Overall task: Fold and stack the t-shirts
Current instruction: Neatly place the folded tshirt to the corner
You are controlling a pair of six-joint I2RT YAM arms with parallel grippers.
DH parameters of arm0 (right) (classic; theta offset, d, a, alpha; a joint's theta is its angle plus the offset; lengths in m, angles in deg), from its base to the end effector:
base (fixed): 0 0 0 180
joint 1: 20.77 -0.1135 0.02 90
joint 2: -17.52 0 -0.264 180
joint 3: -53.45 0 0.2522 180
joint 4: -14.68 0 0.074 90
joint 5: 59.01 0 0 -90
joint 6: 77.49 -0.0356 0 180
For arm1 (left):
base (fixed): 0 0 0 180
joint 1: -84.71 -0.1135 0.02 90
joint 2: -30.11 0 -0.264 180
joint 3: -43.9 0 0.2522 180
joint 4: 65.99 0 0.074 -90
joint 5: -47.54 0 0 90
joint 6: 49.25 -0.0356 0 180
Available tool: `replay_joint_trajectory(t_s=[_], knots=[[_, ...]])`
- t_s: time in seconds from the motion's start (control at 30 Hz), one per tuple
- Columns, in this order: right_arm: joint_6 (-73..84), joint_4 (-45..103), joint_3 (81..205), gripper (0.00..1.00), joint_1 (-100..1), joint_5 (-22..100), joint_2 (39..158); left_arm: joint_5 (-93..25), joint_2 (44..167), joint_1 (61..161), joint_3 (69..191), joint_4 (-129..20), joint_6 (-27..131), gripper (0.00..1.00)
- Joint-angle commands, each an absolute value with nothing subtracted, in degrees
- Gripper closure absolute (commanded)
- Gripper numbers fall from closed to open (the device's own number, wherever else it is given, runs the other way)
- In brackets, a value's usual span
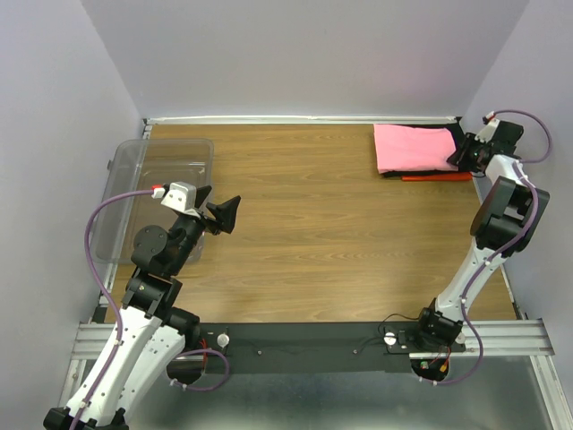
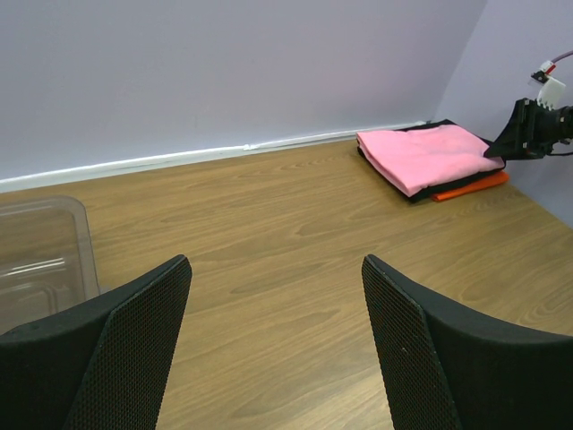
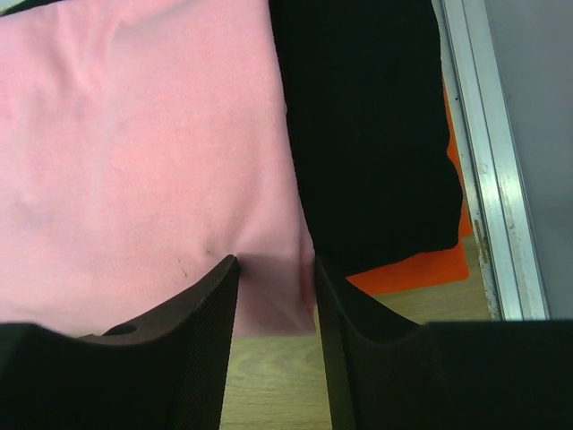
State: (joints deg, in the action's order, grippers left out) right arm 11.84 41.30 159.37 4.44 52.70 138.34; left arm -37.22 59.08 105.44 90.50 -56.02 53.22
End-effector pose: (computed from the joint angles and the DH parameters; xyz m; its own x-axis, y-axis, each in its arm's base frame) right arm 0.4391 -0.1922 0.2044 -0.5980 0.2935 -0.7458 0.1521 0.9552 0.2539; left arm 0.1278 -0.0518 0.3323 0.0273 -0.2403 -0.9703 0.4537 0.8679 -0.2021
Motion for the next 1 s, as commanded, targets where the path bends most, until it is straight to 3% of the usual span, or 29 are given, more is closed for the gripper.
replay_joint_trajectory(t_s=[0.0,0.47,0.97], knots=[[10.4,40.21,158.62,0.54,5.34,55.16,140.04,-35.96,58.94,105.18,90.01,-57.15,52.97,0.15],[11.02,40.21,158.88,0.98,7.27,55.86,138.64,-35.96,58.94,105.18,89.92,-57.24,53.05,0.15],[12.07,40.21,160.38,0.99,10.78,59.1,136.44,-35.87,58.94,105.18,89.92,-57.24,52.97,0.15]])
